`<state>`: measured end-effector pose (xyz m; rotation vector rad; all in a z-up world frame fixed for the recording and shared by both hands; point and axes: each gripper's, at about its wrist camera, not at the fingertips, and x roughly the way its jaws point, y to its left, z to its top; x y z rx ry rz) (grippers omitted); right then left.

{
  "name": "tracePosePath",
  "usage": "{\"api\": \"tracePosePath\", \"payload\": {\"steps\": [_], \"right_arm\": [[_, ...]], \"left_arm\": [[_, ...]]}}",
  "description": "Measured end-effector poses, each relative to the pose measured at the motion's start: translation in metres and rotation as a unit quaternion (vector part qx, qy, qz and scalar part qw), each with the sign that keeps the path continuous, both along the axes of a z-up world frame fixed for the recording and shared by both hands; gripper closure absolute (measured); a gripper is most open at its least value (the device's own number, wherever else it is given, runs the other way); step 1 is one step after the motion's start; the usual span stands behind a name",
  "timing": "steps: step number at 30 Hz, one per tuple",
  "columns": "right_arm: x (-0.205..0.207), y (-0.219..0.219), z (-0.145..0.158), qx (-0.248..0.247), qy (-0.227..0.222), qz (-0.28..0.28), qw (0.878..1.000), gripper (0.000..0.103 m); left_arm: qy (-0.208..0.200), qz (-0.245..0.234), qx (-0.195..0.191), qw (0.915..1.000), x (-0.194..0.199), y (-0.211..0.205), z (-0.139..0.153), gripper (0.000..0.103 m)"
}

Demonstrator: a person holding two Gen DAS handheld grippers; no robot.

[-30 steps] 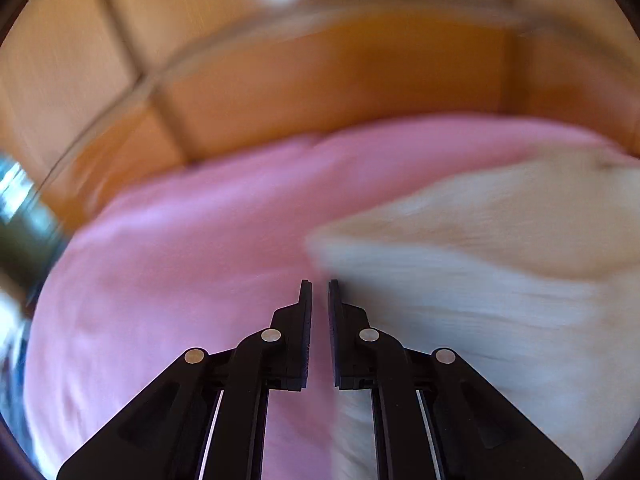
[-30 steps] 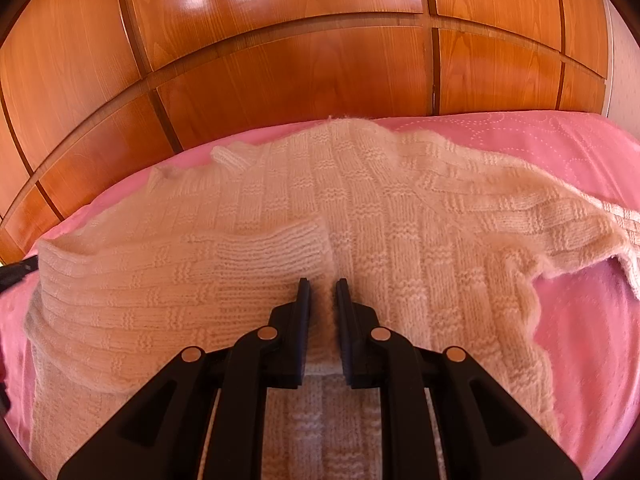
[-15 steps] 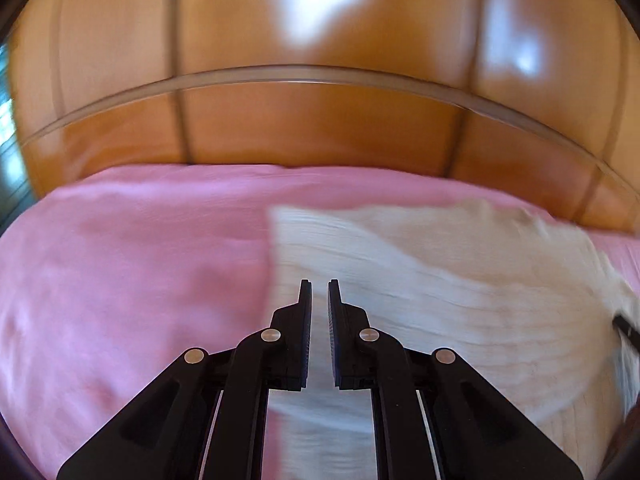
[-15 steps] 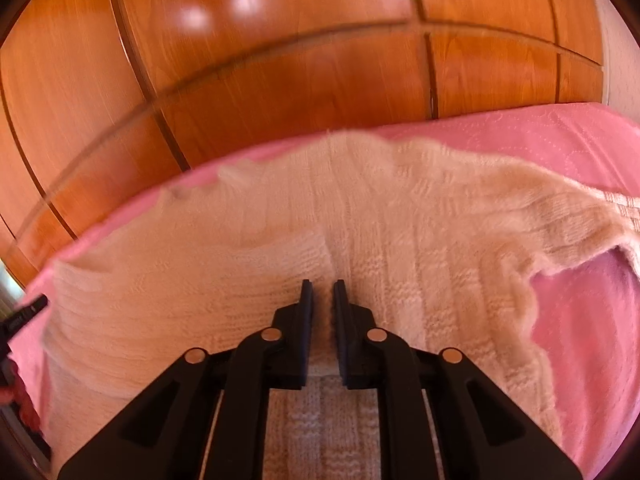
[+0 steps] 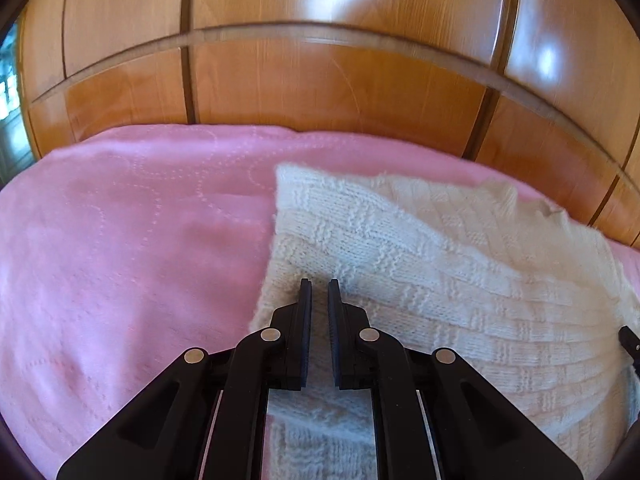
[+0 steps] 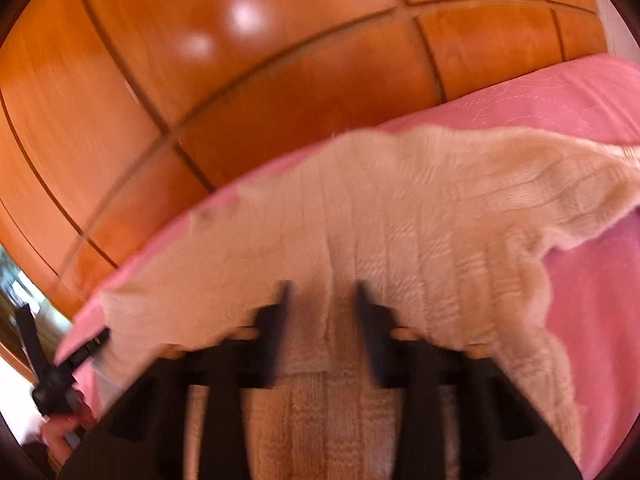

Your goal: Fold small clothes

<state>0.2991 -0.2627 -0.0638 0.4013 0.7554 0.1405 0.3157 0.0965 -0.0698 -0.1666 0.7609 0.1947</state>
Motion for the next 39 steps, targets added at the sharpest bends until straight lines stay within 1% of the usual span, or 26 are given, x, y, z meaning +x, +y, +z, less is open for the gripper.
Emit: {"api": "tracePosePath", "payload": {"steps": [2, 3, 4, 5, 6, 7, 8, 9, 11, 12, 16, 18, 19, 20, 21, 22, 23, 24, 25, 26, 28, 31, 33, 35, 37, 39], "right_arm": [[0.002, 0.011, 0.002, -0.021, 0.001, 0.018, 1.000, 0.096], [-0.001, 0.015, 0.006, -0.041, -0.012, 0.012, 0.999, 0.096], [-0.008, 0.016, 0.012, -0.054, -0.034, -0.005, 0.998, 0.097], [-0.013, 0.014, 0.015, -0.059, -0.047, -0.017, 0.997, 0.097], [-0.019, 0.011, 0.017, -0.063, -0.058, -0.039, 0.996, 0.097], [-0.021, 0.007, 0.016, -0.062, -0.057, -0.055, 0.995, 0.098], [-0.021, 0.004, 0.015, -0.059, -0.051, -0.063, 0.995, 0.098], [-0.016, 0.001, 0.010, -0.052, -0.032, -0.065, 0.996, 0.098], [-0.006, -0.002, -0.003, -0.041, 0.013, -0.058, 0.997, 0.097], [-0.002, -0.004, -0.006, -0.036, 0.025, -0.056, 0.997, 0.097], [-0.006, -0.007, -0.006, -0.028, 0.022, -0.057, 0.998, 0.091], [-0.009, -0.012, -0.007, -0.013, 0.016, -0.063, 0.998, 0.082], [-0.011, -0.015, -0.006, -0.005, 0.012, -0.064, 0.998, 0.074], [-0.013, -0.017, -0.006, 0.002, 0.007, -0.067, 0.998, 0.066], [-0.015, -0.020, -0.005, 0.005, 0.002, -0.073, 0.997, 0.062], [-0.017, -0.022, -0.004, 0.011, -0.003, -0.077, 0.997, 0.057], [-0.017, -0.025, -0.004, 0.017, -0.007, -0.078, 0.997, 0.054], [-0.021, -0.029, -0.003, 0.028, -0.015, -0.082, 0.996, 0.052], [-0.023, -0.031, -0.002, 0.035, -0.018, -0.086, 0.996, 0.047], [-0.026, -0.035, -0.002, 0.046, -0.021, -0.091, 0.995, 0.044], [-0.034, -0.044, -0.003, 0.074, -0.026, -0.102, 0.992, 0.044], [-0.047, -0.057, -0.003, 0.111, -0.026, -0.117, 0.987, 0.043], [-0.058, -0.063, -0.001, 0.125, -0.023, -0.118, 0.985, 0.043], [-0.065, -0.068, 0.003, 0.127, -0.013, -0.110, 0.986, 0.034], [-0.072, -0.081, 0.005, 0.133, 0.001, -0.104, 0.986, 0.032], [-0.081, -0.101, 0.007, 0.136, 0.009, -0.118, 0.984, 0.030]], "left_arm": [[-0.001, 0.001, 0.016, 0.9999, -0.013, -0.016, 0.003, 0.096], [-0.009, -0.001, 0.019, 0.9998, -0.016, -0.017, 0.005, 0.096], [-0.022, -0.004, 0.017, 0.9996, -0.020, -0.017, 0.007, 0.093], [-0.027, -0.007, 0.014, 0.9995, -0.022, -0.019, 0.007, 0.081], [-0.027, -0.012, 0.012, 0.9995, -0.021, -0.019, 0.006, 0.077], [-0.018, -0.015, 0.014, 0.9996, -0.018, -0.020, 0.004, 0.077], [-0.001, -0.019, 0.021, 0.9996, -0.012, -0.022, 0.001, 0.077], [0.014, -0.019, 0.033, 0.9992, -0.005, -0.024, -0.002, 0.077], [0.025, -0.015, 0.053, 0.9982, 0.001, -0.029, -0.005, 0.077], [0.029, -0.014, 0.065, 0.9974, 0.003, -0.032, -0.006, 0.077], [0.028, -0.008, 0.135, 0.9904, -0.003, -0.051, -0.004, 0.077], [0.021, -0.009, 0.154, 0.9879, -0.015, -0.059, 0.001, 0.077], [0.015, -0.015, 0.150, 0.9885, -0.023, -0.063, 0.005, 0.077], [0.008, -0.030, 0.133, 0.9906, -0.034, -0.067, 0.010, 0.074], [0.003, -0.045, 0.112, 0.9927, -0.045, -0.072, 0.014, 0.050], [-0.003, -0.054, 0.097, 0.9938, -0.053, -0.075, 0.017, 0.033], [-0.022, -0.066, 0.071, 0.9950, -0.069, -0.079, 0.022, 0.014], [-0.036, -0.075, 0.060, 0.9947, -0.079, -0.082, 0.024, 0.013], [-0.049, -0.090, 0.051, 0.9934, -0.087, -0.087, 0.027, 0.013], [-0.052, -0.104, 0.054, 0.9917, -0.096, -0.093, 0.026, 0.011], [-0.033, -0.122, 0.069, 0.9896, -0.103, -0.105, 0.018, 0.010], [0.028, -0.135, 0.076, 0.9876, -0.101, -0.115, -0.001, 0.010], [0.037, -0.136, 0.067, 0.9878, -0.097, -0.114, -0.005, 0.010], [0.043, -0.137, 0.054, 0.9882, -0.094, -0.112, -0.009, 0.009], [0.048, -0.136, 0.039, 0.9888, -0.092, -0.108, -0.011, 0.006], [0.052, -0.133, 0.020, 0.9895, -0.090, -0.103, -0.013, 0.004]]}}
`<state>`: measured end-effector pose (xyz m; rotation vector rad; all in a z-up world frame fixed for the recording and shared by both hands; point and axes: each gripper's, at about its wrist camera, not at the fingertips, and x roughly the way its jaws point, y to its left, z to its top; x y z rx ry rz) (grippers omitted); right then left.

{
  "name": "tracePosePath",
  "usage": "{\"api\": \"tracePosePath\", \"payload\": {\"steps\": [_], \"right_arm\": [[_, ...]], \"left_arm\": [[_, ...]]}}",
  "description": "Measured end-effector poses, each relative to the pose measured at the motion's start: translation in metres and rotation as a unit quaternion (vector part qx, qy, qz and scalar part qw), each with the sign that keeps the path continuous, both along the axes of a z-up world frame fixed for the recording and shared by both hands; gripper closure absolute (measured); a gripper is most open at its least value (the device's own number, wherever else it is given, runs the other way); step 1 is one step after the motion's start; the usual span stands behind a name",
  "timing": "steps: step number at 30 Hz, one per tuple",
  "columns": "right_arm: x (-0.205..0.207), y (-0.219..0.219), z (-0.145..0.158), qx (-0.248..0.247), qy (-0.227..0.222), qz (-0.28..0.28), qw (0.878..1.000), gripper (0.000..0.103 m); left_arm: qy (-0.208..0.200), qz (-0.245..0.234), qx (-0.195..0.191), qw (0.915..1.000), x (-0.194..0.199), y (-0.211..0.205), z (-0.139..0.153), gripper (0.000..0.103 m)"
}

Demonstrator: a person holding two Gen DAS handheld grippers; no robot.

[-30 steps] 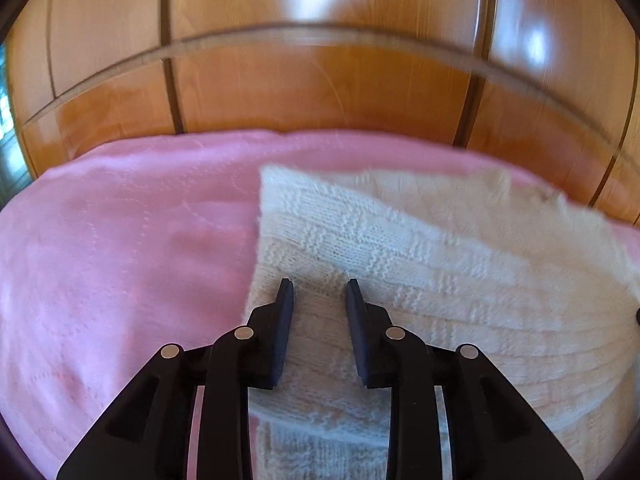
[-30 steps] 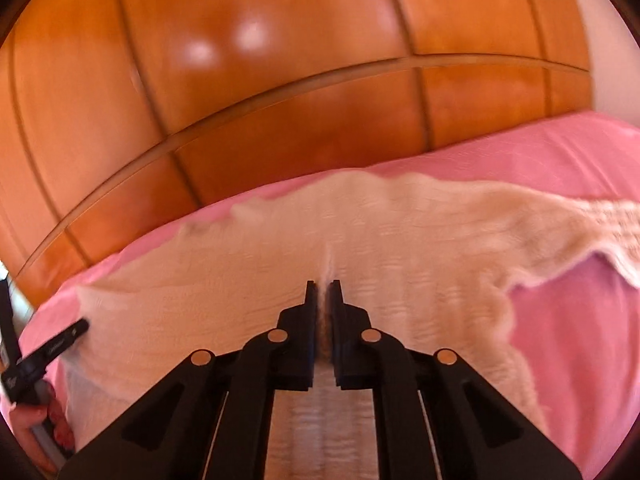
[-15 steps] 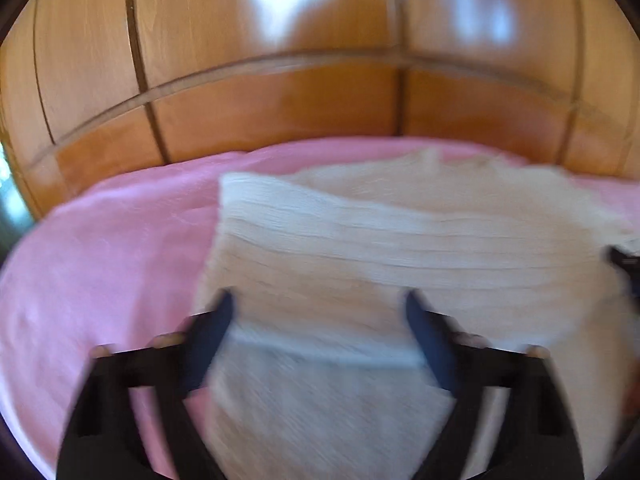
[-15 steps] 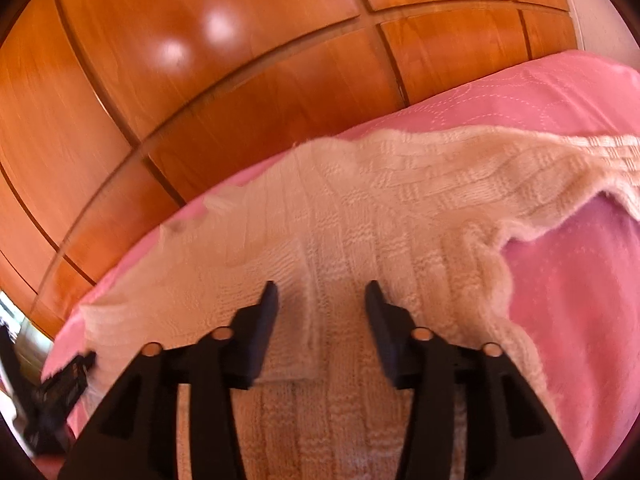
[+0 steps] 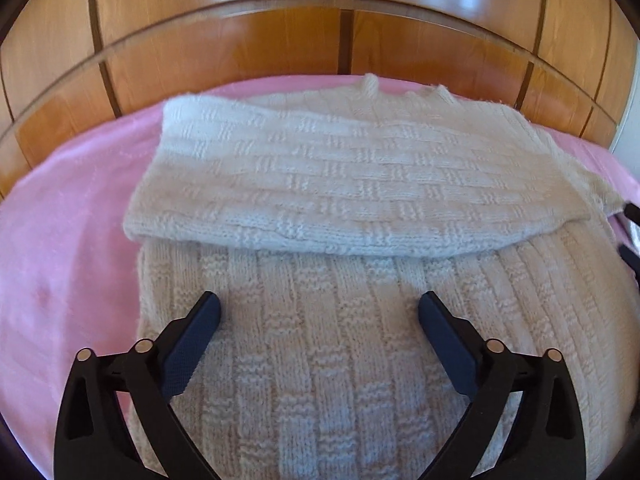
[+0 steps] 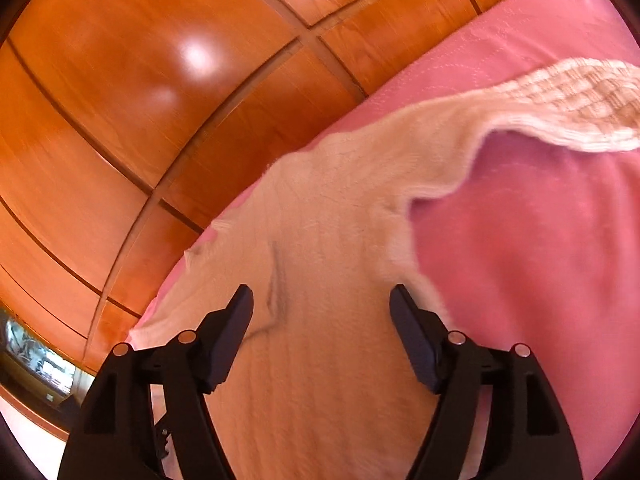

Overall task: Fold small clothes
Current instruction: 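Reach the right tool to the remaining sleeve and grasp it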

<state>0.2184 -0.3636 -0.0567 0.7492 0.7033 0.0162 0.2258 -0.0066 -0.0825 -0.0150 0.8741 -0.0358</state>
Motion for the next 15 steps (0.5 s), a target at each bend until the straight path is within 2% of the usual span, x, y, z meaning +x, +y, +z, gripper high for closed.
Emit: {"api": "tracePosePath", "payload": {"steps": [4, 7, 11, 13, 15], "right_arm": [[-0.024, -0.057, 0.008, -0.005, -0.009, -0.071, 0.997, 0.008], [-0.039, -0.104, 0.007, 0.013, -0.009, -0.122, 0.992, 0.002], [-0.061, -0.167, -0.007, 0.077, -0.005, -0.194, 0.978, 0.002], [-0.071, -0.192, -0.011, 0.117, -0.025, -0.213, 0.970, 0.002], [-0.073, -0.204, -0.009, 0.130, -0.036, -0.226, 0.965, 0.002]], "left_arm": [[0.002, 0.000, -0.006, 1.0000, 0.002, 0.002, 0.000, 0.004], [0.002, 0.000, -0.006, 1.0000, 0.002, 0.003, -0.001, 0.004], [0.002, 0.000, -0.006, 1.0000, 0.002, 0.003, -0.001, 0.004], [0.002, 0.000, -0.006, 1.0000, 0.002, 0.003, -0.002, 0.004], [0.002, 0.000, -0.007, 1.0000, 0.001, 0.003, -0.002, 0.004]]}}
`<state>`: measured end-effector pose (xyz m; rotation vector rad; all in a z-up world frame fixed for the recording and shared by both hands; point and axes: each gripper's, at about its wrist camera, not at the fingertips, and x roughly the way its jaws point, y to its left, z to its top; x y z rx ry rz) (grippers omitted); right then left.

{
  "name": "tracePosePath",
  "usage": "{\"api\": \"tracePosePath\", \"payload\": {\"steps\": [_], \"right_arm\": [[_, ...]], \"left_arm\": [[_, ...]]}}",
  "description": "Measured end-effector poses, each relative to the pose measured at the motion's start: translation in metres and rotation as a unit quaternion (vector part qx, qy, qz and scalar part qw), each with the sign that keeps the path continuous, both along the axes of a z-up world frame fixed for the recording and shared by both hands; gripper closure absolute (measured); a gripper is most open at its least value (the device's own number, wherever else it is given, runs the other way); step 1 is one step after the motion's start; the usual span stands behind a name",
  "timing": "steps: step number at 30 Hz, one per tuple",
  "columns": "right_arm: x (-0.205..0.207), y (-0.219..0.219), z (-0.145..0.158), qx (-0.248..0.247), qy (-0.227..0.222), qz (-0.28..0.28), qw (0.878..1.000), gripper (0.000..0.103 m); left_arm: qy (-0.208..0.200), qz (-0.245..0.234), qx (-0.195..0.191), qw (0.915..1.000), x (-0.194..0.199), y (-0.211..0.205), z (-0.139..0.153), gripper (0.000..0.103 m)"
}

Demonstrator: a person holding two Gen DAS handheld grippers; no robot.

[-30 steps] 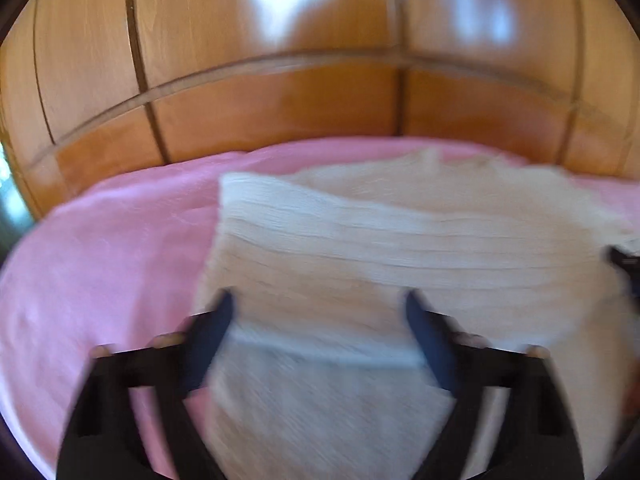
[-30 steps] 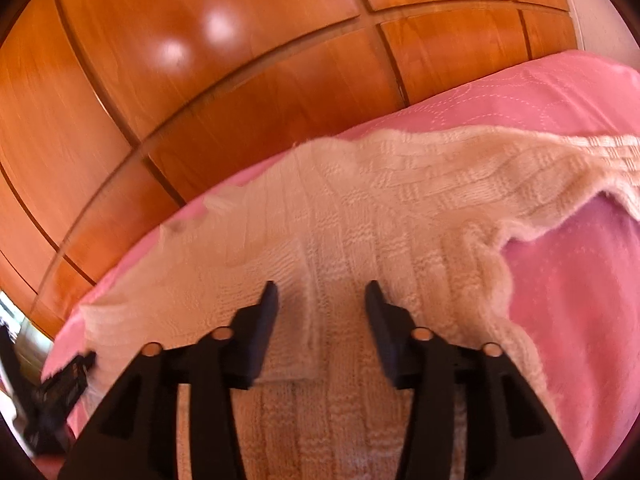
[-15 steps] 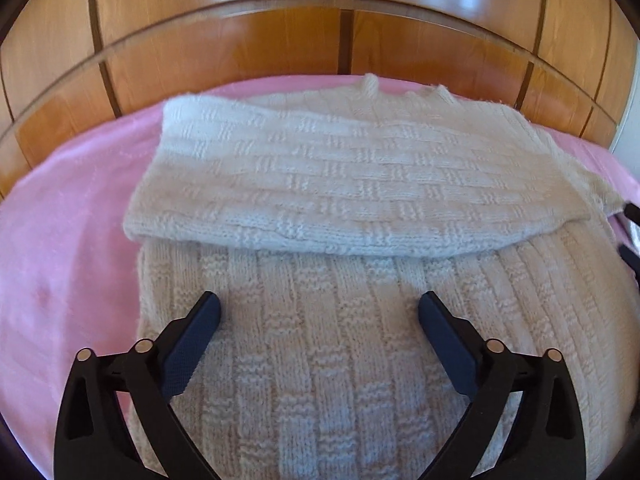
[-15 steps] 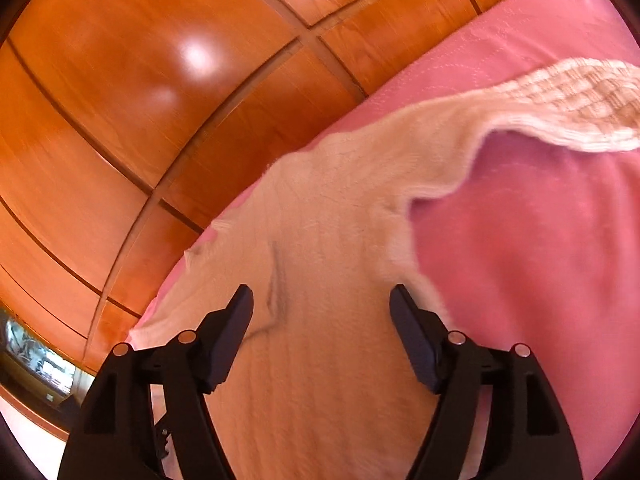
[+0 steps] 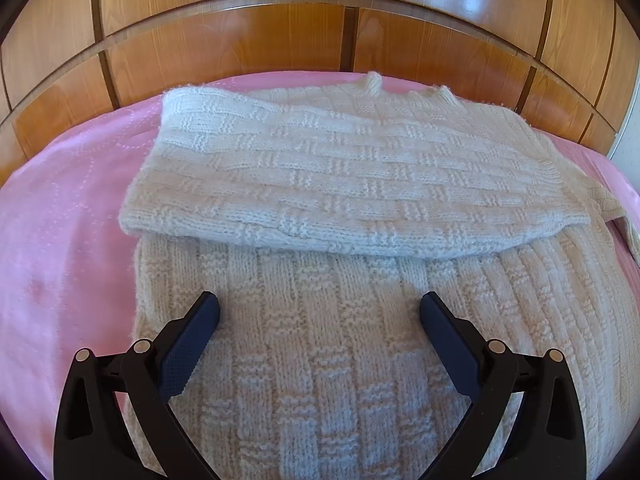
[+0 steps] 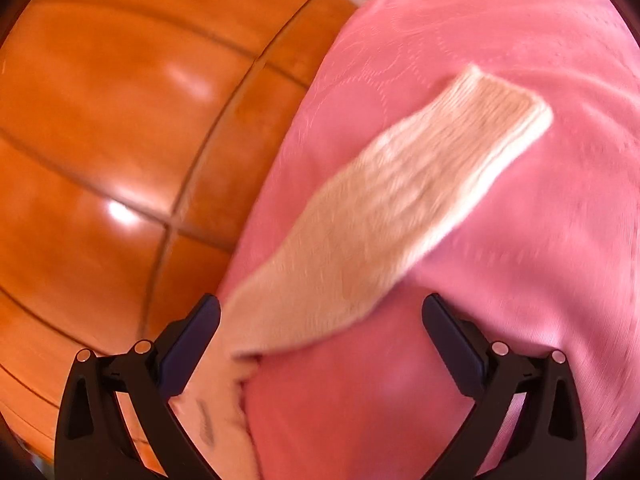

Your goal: Fold small clothes

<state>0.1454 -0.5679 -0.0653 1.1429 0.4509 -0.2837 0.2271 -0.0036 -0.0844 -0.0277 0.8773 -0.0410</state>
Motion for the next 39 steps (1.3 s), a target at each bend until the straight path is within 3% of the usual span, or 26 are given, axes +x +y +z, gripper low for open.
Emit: {"api": "tracePosePath", "payload": {"steps": [6, 12, 13, 14, 15, 17, 18, 20, 24, 28, 34, 39], "right_arm": [[-0.006, -0.027, -0.007, 0.029, -0.024, -0.066, 0.997, 0.002], [-0.006, -0.041, -0.011, 0.059, -0.014, -0.102, 0.993, 0.004], [-0.006, -0.042, -0.011, 0.058, -0.012, -0.109, 0.992, 0.013], [-0.006, -0.043, -0.012, 0.057, -0.007, -0.114, 0.992, 0.037], [-0.006, -0.046, -0.017, 0.063, 0.004, -0.114, 0.992, 0.050], [-0.013, -0.051, -0.034, 0.085, 0.017, -0.119, 0.989, 0.094], [-0.018, -0.054, -0.043, 0.100, 0.015, -0.124, 0.987, 0.098], [-0.022, -0.059, -0.046, 0.106, -0.006, -0.118, 0.987, 0.098], [-0.021, -0.057, -0.034, 0.094, -0.002, -0.113, 0.989, 0.096], [-0.007, -0.045, -0.004, 0.039, -0.012, -0.091, 0.995, 0.096], [0.033, 0.024, 0.053, -0.043, -0.044, 0.013, 0.998, 0.096], [0.078, 0.111, 0.080, -0.088, -0.064, 0.133, 0.985, 0.096]], "left_arm": [[0.000, 0.001, -0.001, 1.0000, 0.001, 0.000, 0.000, 0.004], [-0.002, 0.002, -0.009, 1.0000, 0.000, 0.002, 0.000, 0.004], [-0.002, 0.002, -0.009, 1.0000, 0.000, 0.002, 0.000, 0.004], [-0.002, 0.002, -0.008, 1.0000, 0.000, 0.001, 0.000, 0.004], [-0.002, 0.002, -0.008, 1.0000, -0.001, 0.001, 0.000, 0.004], [-0.003, 0.003, -0.009, 1.0000, -0.001, 0.001, 0.000, 0.004], [-0.003, 0.003, -0.010, 0.9999, -0.001, 0.001, -0.001, 0.004], [-0.003, 0.003, -0.012, 0.9999, 0.000, 0.001, -0.001, 0.004], [-0.004, 0.003, -0.014, 0.9999, 0.000, 0.001, -0.001, 0.004], [-0.005, 0.004, -0.017, 0.9998, -0.002, 0.001, -0.001, 0.004], [-0.006, 0.005, -0.021, 0.9997, -0.002, 0.001, -0.001, 0.004], [-0.006, 0.005, -0.026, 0.9996, -0.002, 0.002, -0.002, 0.004]]}}
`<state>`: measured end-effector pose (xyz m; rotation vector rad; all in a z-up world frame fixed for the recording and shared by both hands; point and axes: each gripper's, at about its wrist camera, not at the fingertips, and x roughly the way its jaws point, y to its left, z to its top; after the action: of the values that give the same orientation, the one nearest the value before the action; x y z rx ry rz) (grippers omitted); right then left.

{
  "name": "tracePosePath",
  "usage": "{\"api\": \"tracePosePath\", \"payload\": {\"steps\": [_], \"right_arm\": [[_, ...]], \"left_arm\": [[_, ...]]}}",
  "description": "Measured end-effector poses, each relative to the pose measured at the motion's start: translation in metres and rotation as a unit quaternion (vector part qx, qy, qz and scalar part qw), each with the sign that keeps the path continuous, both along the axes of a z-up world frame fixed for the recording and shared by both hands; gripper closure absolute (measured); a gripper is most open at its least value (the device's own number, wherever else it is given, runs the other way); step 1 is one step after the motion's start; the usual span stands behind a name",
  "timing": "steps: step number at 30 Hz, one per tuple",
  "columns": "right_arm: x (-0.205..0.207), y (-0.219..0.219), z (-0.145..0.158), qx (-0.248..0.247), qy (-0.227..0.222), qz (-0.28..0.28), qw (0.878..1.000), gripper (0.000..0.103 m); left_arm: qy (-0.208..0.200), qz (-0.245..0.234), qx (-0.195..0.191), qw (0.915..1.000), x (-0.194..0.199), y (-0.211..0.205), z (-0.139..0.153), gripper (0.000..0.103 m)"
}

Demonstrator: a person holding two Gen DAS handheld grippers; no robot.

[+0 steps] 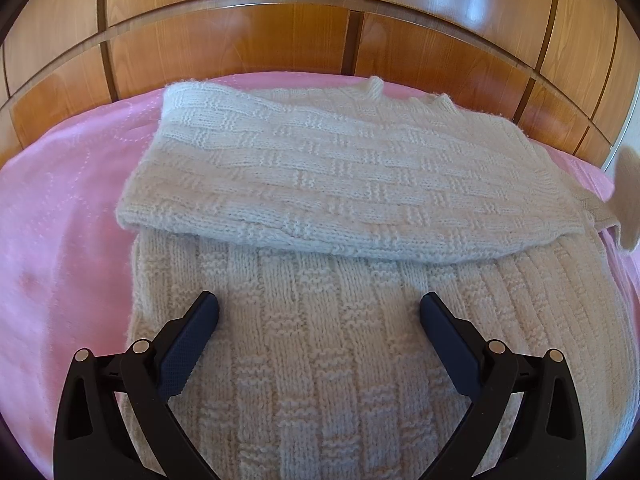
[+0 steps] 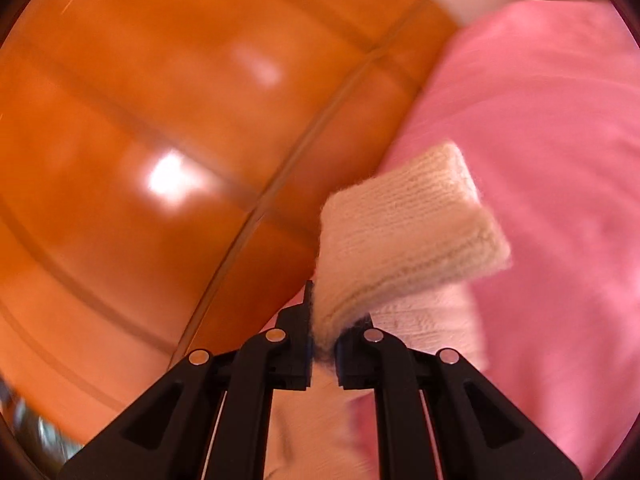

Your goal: Fold small clothes

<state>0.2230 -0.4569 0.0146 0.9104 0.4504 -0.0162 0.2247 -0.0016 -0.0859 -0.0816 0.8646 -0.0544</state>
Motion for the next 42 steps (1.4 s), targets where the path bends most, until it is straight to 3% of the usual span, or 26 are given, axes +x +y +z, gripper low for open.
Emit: {"api": "tracePosePath", "payload": {"steps": [3, 6, 12, 13, 14, 16, 17, 19, 20, 23, 25, 28, 30, 33, 38, 40, 41, 42], "right_arm": [[0.020, 0.057, 0.005, -0.030, -0.006, 0.074, 0.997, 0.096], [0.034, 0.116, 0.003, -0.083, -0.011, 0.144, 0.986, 0.096], [0.041, 0.192, -0.025, -0.203, 0.022, 0.229, 0.952, 0.091], [0.041, 0.199, -0.031, -0.224, 0.034, 0.235, 0.945, 0.075], [0.036, 0.205, -0.040, -0.246, 0.046, 0.239, 0.938, 0.045], [0.027, 0.211, -0.051, -0.286, 0.062, 0.241, 0.925, 0.021], [0.027, 0.210, -0.051, -0.287, 0.065, 0.241, 0.925, 0.012], [0.016, 0.200, -0.054, -0.282, 0.061, 0.218, 0.933, 0.006], [0.007, 0.193, -0.051, -0.281, 0.056, 0.187, 0.940, 0.002], [-0.013, 0.164, -0.045, -0.272, 0.061, 0.064, 0.958, 0.002], [-0.023, 0.137, -0.053, -0.245, 0.102, -0.035, 0.964, 0.002], [-0.038, 0.093, -0.079, -0.149, 0.172, -0.134, 0.965, 0.002], [-0.037, 0.081, -0.089, -0.112, 0.185, -0.139, 0.966, 0.002], [-0.031, 0.091, -0.087, -0.141, 0.190, -0.135, 0.962, 0.002], [-0.031, 0.090, -0.089, -0.139, 0.188, -0.135, 0.963, 0.002], [-0.034, 0.088, -0.084, -0.140, 0.187, -0.135, 0.963, 0.002], [-0.034, 0.088, -0.084, -0.143, 0.189, -0.136, 0.962, 0.002], [-0.032, 0.093, -0.085, -0.145, 0.189, -0.135, 0.962, 0.002]], "left_arm": [[0.000, 0.000, -0.002, 1.0000, 0.000, 0.001, 0.000, 0.004], [0.000, 0.000, 0.002, 1.0000, 0.000, -0.001, -0.001, 0.004], [0.000, 0.001, 0.003, 1.0000, 0.001, -0.002, -0.001, 0.004], [0.000, 0.001, 0.003, 1.0000, 0.001, -0.001, -0.001, 0.004], [0.000, 0.000, 0.003, 1.0000, 0.001, -0.001, -0.001, 0.004], [0.000, 0.000, 0.003, 1.0000, 0.001, -0.001, -0.001, 0.004], [0.000, 0.000, 0.003, 1.0000, 0.001, -0.001, -0.001, 0.004], [0.001, 0.001, 0.004, 1.0000, 0.001, -0.002, -0.001, 0.004], [0.001, 0.001, 0.006, 1.0000, 0.002, -0.002, -0.001, 0.004], [-0.003, 0.007, 0.027, 0.9996, 0.000, -0.006, 0.006, 0.004], [-0.012, 0.013, 0.042, 0.9989, -0.002, -0.012, 0.016, 0.004], [-0.068, -0.001, 0.013, 0.9976, -0.014, -0.029, 0.049, 0.004], [-0.100, -0.027, 0.008, 0.9946, -0.018, -0.053, 0.068, 0.004], [-0.103, -0.088, 0.020, 0.9906, -0.013, -0.098, 0.079, 0.004], [-0.115, -0.167, 0.117, 0.9722, 0.012, -0.177, 0.068, 0.004], [-0.103, -0.194, 0.137, 0.9659, 0.026, -0.198, 0.056, 0.005], [-0.102, -0.197, 0.147, 0.9638, 0.031, -0.204, 0.053, 0.019], [-0.100, -0.197, 0.160, 0.9620, 0.037, -0.209, 0.049, 0.044]]}}
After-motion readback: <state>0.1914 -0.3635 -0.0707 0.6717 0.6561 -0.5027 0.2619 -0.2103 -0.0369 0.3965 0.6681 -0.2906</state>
